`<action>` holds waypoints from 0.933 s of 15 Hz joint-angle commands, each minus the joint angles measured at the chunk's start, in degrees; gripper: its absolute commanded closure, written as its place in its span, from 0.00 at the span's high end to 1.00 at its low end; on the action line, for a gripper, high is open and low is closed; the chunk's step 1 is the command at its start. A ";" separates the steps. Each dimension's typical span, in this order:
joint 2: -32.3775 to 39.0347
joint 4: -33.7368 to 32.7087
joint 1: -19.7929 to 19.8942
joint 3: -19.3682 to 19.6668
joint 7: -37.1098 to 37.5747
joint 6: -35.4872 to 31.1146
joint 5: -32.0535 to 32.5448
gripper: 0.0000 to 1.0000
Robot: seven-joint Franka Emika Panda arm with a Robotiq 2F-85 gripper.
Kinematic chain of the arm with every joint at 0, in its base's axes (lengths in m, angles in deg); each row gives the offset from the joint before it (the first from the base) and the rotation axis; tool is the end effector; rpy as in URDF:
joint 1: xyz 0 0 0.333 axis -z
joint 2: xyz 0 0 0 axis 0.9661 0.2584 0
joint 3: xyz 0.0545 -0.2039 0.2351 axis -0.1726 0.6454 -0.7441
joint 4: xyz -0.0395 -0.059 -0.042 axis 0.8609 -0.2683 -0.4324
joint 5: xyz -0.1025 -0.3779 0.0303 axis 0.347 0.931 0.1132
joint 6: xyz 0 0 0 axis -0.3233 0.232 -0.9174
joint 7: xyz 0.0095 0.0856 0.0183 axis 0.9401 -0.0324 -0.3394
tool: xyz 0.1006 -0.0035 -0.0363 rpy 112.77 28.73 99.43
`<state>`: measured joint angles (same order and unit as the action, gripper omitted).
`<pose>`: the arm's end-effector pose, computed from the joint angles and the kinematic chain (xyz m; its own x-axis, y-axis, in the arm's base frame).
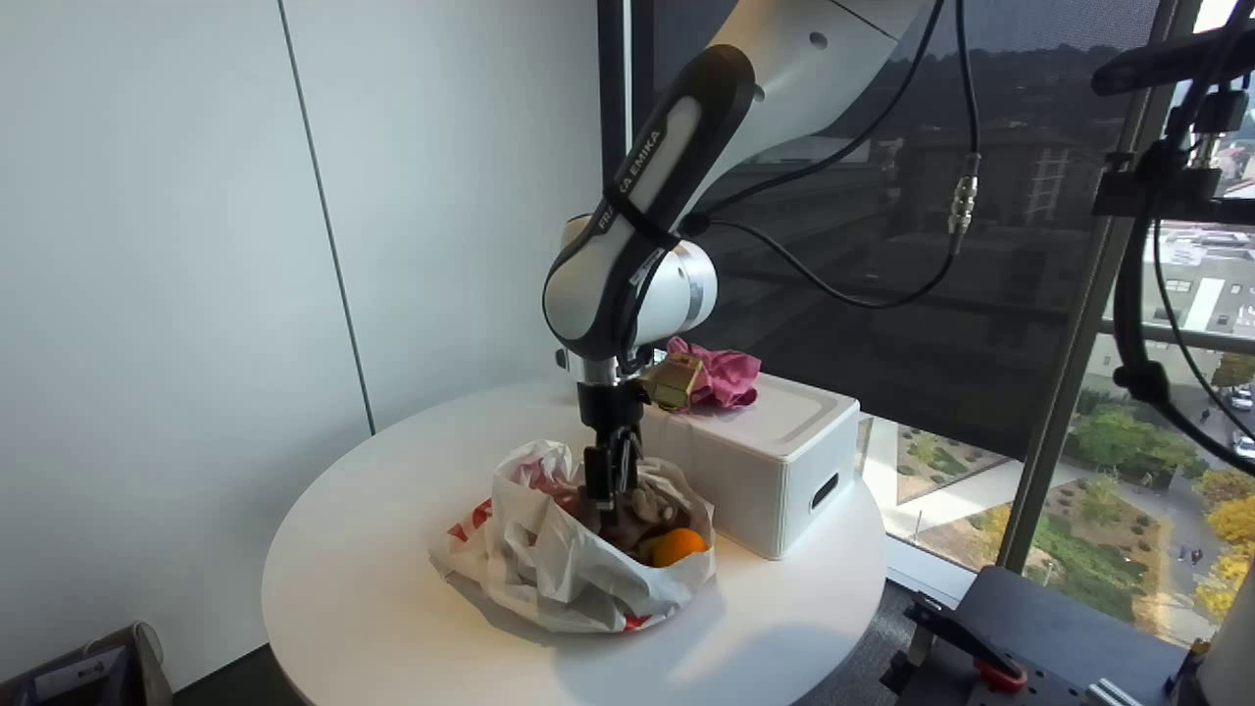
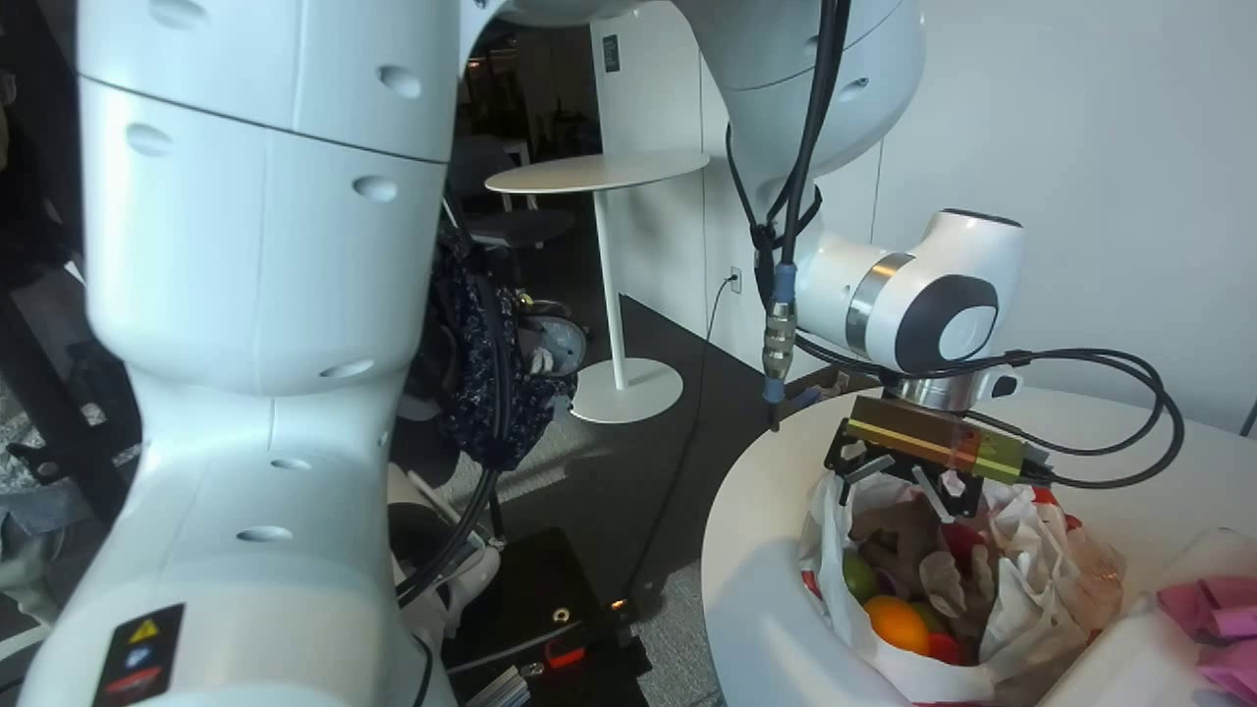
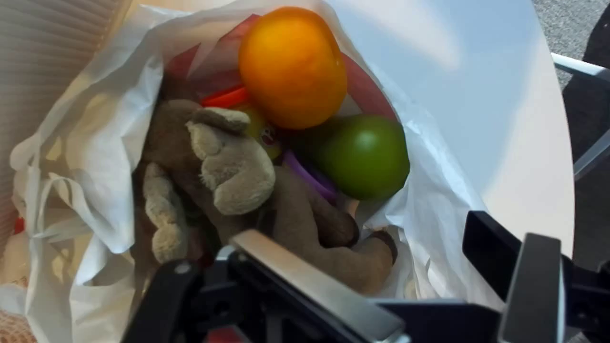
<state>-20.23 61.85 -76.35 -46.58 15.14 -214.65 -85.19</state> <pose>0.5449 0.0732 0.2067 0.7946 0.6005 -0.0898 0.5956 -0.7996 -0.0765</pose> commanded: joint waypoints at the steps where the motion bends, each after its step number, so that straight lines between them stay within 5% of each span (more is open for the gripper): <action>1: 4.45 -4.05 0.16 -1.14 -0.42 -2.67 1.77 1.00; 10: 12.03 -7.75 0.38 1.07 0.28 -9.42 11.53 1.00; 12: 13.22 -8.36 0.41 1.33 -0.01 -9.98 12.86 0.74; 14: 13.70 -8.67 0.29 1.30 0.20 -10.56 13.75 0.58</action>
<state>-7.84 54.73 -75.94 -45.47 15.19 -223.73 -73.45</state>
